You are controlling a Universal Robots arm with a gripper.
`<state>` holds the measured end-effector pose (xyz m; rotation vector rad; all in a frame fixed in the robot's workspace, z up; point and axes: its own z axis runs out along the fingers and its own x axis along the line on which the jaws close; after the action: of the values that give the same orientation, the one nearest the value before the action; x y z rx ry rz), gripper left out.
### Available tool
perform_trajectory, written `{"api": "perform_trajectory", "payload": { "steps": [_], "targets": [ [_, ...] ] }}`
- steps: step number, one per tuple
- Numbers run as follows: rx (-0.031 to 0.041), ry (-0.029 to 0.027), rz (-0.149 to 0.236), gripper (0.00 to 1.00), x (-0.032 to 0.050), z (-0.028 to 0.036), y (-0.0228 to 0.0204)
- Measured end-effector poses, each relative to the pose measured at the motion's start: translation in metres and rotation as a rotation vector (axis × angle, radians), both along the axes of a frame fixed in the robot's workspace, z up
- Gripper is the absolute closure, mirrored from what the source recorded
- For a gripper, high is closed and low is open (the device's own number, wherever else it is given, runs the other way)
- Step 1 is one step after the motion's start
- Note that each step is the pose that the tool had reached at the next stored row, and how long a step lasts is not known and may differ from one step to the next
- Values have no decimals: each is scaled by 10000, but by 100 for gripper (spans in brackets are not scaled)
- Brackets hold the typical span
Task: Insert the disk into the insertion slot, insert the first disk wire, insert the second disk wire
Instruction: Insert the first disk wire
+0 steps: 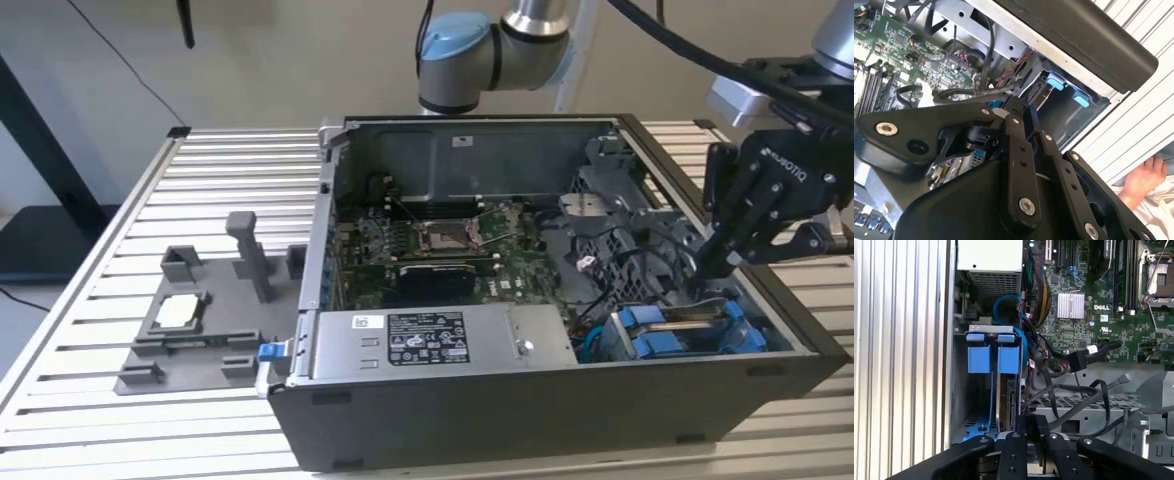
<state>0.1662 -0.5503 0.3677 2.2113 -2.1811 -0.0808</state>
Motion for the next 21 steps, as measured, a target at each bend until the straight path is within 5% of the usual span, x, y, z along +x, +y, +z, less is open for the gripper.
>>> {"api": "perform_trajectory", "payload": {
  "steps": [14, 21],
  "targets": [
    [-2, 272, -4, 81, 73, -169, -125],
    [-1, 298, -4, 81, 83, -270, -130]
  ]
}}
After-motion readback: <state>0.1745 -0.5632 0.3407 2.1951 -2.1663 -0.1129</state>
